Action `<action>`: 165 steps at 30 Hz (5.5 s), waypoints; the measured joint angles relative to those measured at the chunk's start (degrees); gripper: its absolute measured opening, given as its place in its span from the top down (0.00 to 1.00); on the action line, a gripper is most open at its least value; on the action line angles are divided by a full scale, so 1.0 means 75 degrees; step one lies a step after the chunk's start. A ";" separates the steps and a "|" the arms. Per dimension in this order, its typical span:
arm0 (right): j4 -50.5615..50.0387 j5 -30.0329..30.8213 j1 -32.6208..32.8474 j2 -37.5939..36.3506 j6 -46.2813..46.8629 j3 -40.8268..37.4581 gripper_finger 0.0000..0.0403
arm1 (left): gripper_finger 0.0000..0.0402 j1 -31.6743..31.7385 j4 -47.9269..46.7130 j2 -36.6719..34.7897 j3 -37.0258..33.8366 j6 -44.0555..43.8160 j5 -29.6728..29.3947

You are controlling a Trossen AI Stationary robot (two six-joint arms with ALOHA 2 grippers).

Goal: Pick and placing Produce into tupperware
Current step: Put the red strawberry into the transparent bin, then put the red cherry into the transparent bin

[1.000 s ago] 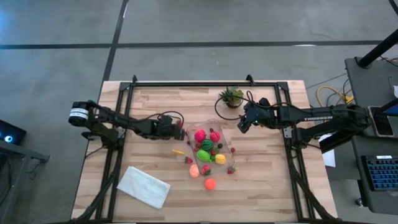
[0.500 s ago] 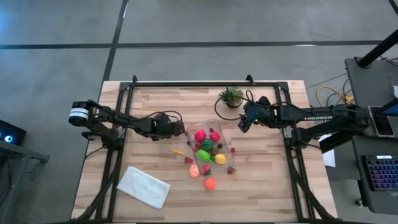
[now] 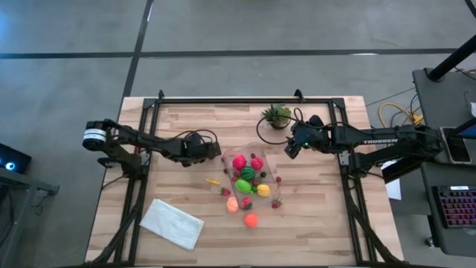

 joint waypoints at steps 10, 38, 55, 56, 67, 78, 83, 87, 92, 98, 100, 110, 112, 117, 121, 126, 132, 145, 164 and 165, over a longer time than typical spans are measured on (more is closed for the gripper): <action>-0.0003 0.0039 0.0000 0.0000 -0.0002 0.0000 0.41 | 0.57 0.0019 -0.0003 0.0000 0.0000 0.0076 0.0214; -0.0012 0.0041 0.0003 0.0000 0.0027 0.0000 0.41 | 0.70 -0.0007 0.0548 -0.0463 0.0036 0.0799 0.0620; -0.0048 0.0039 -0.0212 -0.0003 0.0085 0.0000 0.41 | 0.70 -0.0517 0.0842 -0.1956 0.1599 0.2848 -0.0052; -0.0047 0.0038 -0.0243 -0.0003 0.0078 0.0003 0.41 | 0.70 -0.0514 0.0836 -0.1842 0.1682 0.2867 -0.0011; -0.0055 0.0029 -0.0283 -0.0006 0.0024 0.0003 0.41 | 0.65 -0.0569 0.0876 -0.0033 0.2417 0.2543 0.0900; -0.0117 0.0006 -0.0283 -0.0006 -0.0001 0.0003 0.41 | 0.38 -0.0569 0.0741 0.0512 0.2886 0.2601 0.1378; -0.0205 0.0006 -0.0289 -0.0006 -0.0002 0.0003 0.41 | 0.36 -0.0547 0.0257 0.0103 0.2880 0.2657 0.1328; -0.0238 -0.0106 -0.0334 -0.0003 -0.0002 0.0003 0.41 | 0.36 -0.0543 -0.0615 -0.0308 0.2828 0.2659 0.0917; -0.0423 -0.1128 -0.0497 -0.0002 -0.0050 0.0003 0.41 | 0.36 -0.0537 -0.1325 -0.0775 0.2717 0.2611 0.0583; -0.0725 -0.1568 -0.0580 0.0000 -0.0138 0.0000 0.41 | 0.36 -0.0540 -0.1396 -0.0912 0.2681 0.2608 0.0559; -0.0754 -0.1570 -0.0580 0.0000 -0.0308 0.0000 0.41 | 0.36 -0.0586 -0.1395 -0.0912 0.2681 0.2512 0.0614; -0.1085 -0.3277 -0.0572 0.0000 0.0479 -0.0004 0.41 | 0.36 -0.1217 -0.1653 -0.0912 0.2641 0.1807 0.0870; -0.1142 -0.3735 -0.0565 0.0000 0.1057 -0.0032 0.41 | 0.36 -0.1223 -0.2005 -0.0912 0.2634 0.1900 0.0796; -0.1443 -0.4128 -0.0579 0.0000 0.2739 -0.0278 0.41 | 0.36 -0.1181 -0.2984 -0.0913 0.2585 0.2079 0.0725; -0.1100 -0.5229 -0.0481 0.0000 0.3725 -0.0638 0.41 | 0.36 -0.1191 -0.3571 -0.0997 0.2521 0.2463 0.0735; -0.0642 -0.5627 -0.0038 0.0000 0.5033 -0.1015 0.41 | 0.36 -0.1196 -0.4510 -0.0985 0.2503 0.2927 0.0511; 0.0096 -0.5543 0.0688 0.0003 0.6481 -0.1151 0.41 | 0.36 -0.1117 -0.4575 -0.0997 0.2323 0.3651 0.0379; 0.1000 -0.5020 0.1142 0.0932 0.7976 -0.1160 0.41 | 0.36 -0.0884 -0.3710 -0.1003 0.1384 0.4074 0.0513; 0.1556 -0.5368 0.1142 0.3136 0.8149 0.0063 0.47 | 0.36 -0.0577 -0.3495 -0.1003 0.1086 0.6290 0.0268; 0.1553 -0.5368 0.1142 0.3216 0.8154 0.0119 0.47 | 0.36 -0.0534 -0.3427 -0.1003 0.1029 0.6411 0.0268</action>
